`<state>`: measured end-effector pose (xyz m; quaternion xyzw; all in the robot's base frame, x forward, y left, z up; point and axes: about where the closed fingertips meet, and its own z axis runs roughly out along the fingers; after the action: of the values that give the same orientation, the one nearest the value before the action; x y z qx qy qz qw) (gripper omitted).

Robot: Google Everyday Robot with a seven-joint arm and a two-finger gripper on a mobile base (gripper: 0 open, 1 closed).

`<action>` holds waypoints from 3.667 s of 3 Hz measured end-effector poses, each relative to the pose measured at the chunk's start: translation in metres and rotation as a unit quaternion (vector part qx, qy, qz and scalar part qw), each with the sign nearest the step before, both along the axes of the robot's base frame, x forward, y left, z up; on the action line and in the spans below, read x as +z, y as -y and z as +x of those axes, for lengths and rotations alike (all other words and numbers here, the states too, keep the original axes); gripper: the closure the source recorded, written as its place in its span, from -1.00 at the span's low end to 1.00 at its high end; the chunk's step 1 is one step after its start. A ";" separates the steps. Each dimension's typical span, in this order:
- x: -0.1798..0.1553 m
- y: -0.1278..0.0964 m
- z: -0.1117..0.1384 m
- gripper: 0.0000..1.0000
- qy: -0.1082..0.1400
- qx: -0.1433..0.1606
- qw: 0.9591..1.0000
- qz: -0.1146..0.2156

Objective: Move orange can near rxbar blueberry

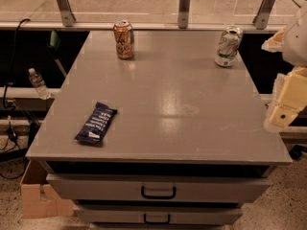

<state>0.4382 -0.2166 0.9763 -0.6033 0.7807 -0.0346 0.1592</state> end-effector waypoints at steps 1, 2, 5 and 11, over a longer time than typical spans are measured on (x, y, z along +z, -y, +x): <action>0.000 0.000 0.000 -1.00 0.000 0.000 1.000 0.000; 0.002 -0.004 0.005 -1.00 0.006 0.008 1.000 0.009; 0.028 -0.146 0.145 -1.00 0.092 0.097 0.983 0.123; -0.040 -0.271 0.290 -1.00 0.078 -0.006 0.934 0.347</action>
Offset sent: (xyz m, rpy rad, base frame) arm 0.0106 0.0077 -0.0021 0.0458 -0.0053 0.0386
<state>0.7283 0.0546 0.9363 -0.5009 0.7329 0.1905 0.4192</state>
